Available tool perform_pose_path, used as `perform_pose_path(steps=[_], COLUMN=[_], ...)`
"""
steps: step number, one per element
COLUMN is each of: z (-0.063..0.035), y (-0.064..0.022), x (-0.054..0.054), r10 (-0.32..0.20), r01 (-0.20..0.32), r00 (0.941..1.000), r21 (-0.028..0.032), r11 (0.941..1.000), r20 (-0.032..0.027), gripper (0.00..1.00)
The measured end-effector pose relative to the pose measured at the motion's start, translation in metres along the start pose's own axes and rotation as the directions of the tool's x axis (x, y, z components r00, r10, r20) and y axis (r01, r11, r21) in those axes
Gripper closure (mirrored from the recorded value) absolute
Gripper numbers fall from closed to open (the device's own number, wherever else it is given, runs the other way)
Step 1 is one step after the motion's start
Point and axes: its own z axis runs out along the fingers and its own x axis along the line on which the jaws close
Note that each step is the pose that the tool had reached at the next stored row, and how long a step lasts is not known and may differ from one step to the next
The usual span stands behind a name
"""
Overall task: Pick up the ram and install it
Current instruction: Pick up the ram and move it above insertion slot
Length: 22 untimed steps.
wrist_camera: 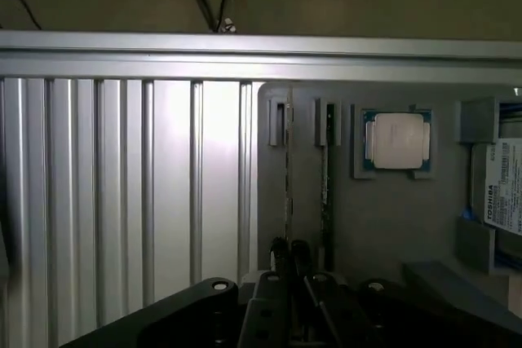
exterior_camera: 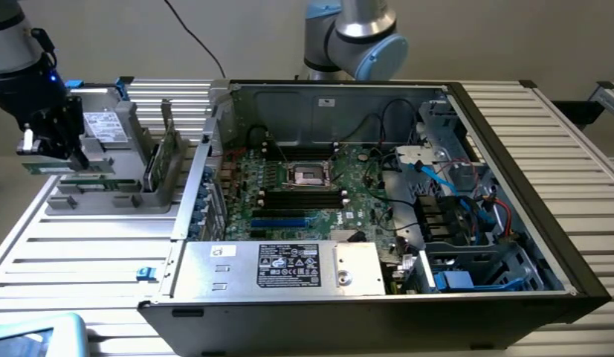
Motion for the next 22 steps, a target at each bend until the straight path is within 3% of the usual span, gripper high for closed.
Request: perform_pose_path(steps=[5, 11, 22], z=[-0.0228, -0.0501, -0.0964], y=[-0.0059, -0.0180, -0.0523], x=[0.003, 0.009, 0.016], r10=[-0.002, -0.003, -0.003], r01=[0.002, 0.003, 0.003], r00=[1.0000, 0.9999, 0.9998], r21=[-0.0001, 0.0002, -0.0001], r11=[1.0000, 1.0000, 1.0000], r20=[0.0013, 0.0115, 0.0172], gripper=[0.87, 0.87, 0.87])
